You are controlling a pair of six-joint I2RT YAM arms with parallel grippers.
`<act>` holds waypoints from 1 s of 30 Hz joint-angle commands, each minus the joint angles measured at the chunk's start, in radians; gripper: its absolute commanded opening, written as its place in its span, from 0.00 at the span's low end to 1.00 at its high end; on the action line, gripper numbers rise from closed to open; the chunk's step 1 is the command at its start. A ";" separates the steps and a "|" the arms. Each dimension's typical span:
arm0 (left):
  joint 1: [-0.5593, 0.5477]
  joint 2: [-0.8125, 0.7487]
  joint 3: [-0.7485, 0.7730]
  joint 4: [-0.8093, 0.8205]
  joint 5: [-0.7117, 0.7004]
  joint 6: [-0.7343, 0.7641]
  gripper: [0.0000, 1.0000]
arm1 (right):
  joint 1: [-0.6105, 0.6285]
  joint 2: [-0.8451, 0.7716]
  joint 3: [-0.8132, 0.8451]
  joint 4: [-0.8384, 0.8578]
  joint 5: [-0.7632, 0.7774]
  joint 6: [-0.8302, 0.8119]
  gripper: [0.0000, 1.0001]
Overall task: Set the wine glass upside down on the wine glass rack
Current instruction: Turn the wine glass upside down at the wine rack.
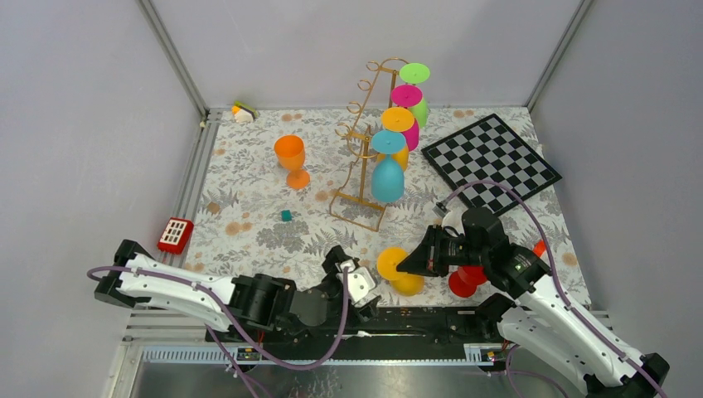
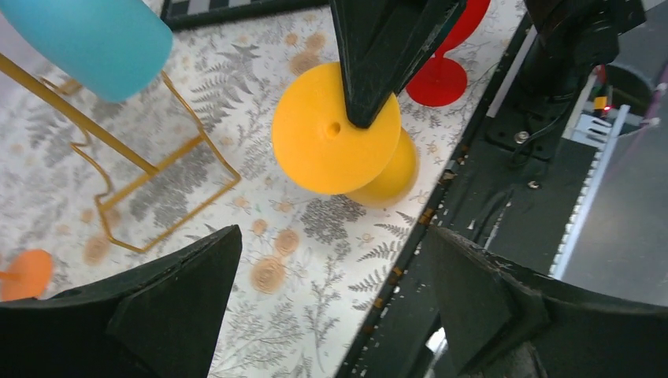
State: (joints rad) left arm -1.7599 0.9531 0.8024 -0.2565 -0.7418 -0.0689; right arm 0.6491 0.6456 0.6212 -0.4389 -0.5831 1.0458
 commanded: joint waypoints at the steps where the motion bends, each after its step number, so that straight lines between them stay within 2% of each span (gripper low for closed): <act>1: 0.019 -0.035 0.017 -0.048 0.064 -0.240 0.99 | 0.007 0.000 0.047 -0.025 0.027 -0.056 0.00; 4: 0.110 -0.069 0.012 -0.071 0.183 -0.323 0.99 | 0.007 -0.017 0.036 -0.034 0.036 -0.064 0.00; 12: 0.529 -0.117 -0.024 -0.098 0.672 -0.575 0.99 | 0.006 -0.043 0.022 -0.088 0.038 -0.098 0.00; 18: 0.739 -0.095 -0.095 0.109 1.066 -0.749 0.99 | 0.007 -0.022 0.019 -0.089 0.017 -0.118 0.00; 23: 0.828 -0.039 -0.170 0.395 1.274 -0.952 0.89 | 0.007 -0.021 0.016 -0.036 -0.009 -0.086 0.00; 27: 0.832 0.015 -0.181 0.486 1.321 -1.015 0.80 | 0.007 -0.024 0.002 0.054 -0.046 -0.022 0.00; 30: 0.833 0.048 -0.189 0.515 1.326 -1.044 0.68 | 0.008 -0.026 -0.001 0.105 -0.068 0.014 0.00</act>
State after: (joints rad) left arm -0.9340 0.9756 0.6209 0.0746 0.4828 -1.0229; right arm 0.6495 0.6281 0.6224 -0.4580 -0.5961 0.9997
